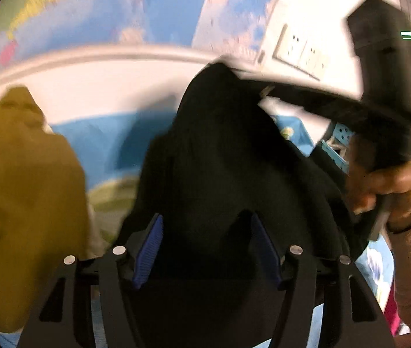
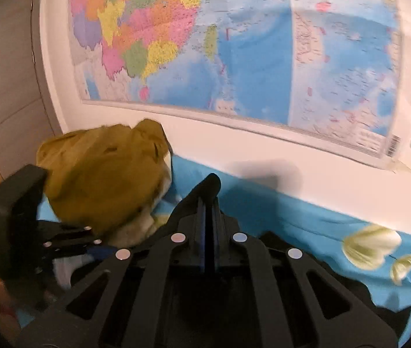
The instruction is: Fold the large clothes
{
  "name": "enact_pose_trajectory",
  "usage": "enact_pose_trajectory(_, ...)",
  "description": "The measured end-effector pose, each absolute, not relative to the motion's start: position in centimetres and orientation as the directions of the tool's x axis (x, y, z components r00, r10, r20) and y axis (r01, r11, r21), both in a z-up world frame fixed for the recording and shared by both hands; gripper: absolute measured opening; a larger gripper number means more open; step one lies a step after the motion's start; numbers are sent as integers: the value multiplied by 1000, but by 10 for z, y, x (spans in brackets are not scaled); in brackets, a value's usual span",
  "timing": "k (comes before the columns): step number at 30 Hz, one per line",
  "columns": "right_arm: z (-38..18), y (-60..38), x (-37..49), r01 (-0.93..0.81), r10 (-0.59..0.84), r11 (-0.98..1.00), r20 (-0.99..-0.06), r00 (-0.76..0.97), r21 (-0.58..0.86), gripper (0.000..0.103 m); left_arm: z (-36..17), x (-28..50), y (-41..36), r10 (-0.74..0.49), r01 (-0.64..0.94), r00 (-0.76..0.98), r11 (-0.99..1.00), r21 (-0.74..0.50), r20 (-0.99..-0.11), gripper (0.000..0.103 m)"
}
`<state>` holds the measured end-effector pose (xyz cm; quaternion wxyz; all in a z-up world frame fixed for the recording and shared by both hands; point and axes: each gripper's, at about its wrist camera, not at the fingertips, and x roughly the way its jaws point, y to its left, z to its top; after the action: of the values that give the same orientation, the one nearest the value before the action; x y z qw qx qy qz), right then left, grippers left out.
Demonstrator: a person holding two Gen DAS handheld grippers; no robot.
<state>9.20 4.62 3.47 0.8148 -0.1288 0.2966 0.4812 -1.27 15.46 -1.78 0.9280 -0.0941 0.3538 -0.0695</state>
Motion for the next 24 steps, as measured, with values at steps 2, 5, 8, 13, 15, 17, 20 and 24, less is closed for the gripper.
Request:
enact_pose_trajectory(2,3,60,105,-847,663,524,-669,337,92,4,-22,-11,153,-142,36,725,985,-168,-674,59)
enact_pose_trajectory(5,-35,62,118,-814,572,574,-753,324,86,17,-42,-7,152,-143,31,667,986,-164,-731,60)
enact_pose_trajectory(8,-26,34,121,-789,585,600,-746,318,134,36,-55,-8,153,-119,23,653,990,-137,-748,68)
enact_pose_trajectory(13,33,-72,93,-753,657,641,-613,439,148,63,-46,-12,151,-104,3,666,991,-136,-739,79)
enact_pose_trajectory(15,42,-131,78,-706,642,690,-586,494,160,74,-43,-21,152,-90,-1,676,992,-123,-732,79)
enact_pose_trajectory(17,37,-189,65,-630,591,758,-583,557,166,80,-42,-32,156,-90,-8,681,991,-130,-727,82)
enact_pose_trajectory(20,12,-253,54,-509,512,837,-622,593,203,88,-39,-50,162,-79,-32,692,990,-139,-718,88)
enact_pose_trajectory(24,-35,-312,41,-373,513,857,-659,551,355,88,-43,-68,167,-82,-64,687,983,-173,-722,96)
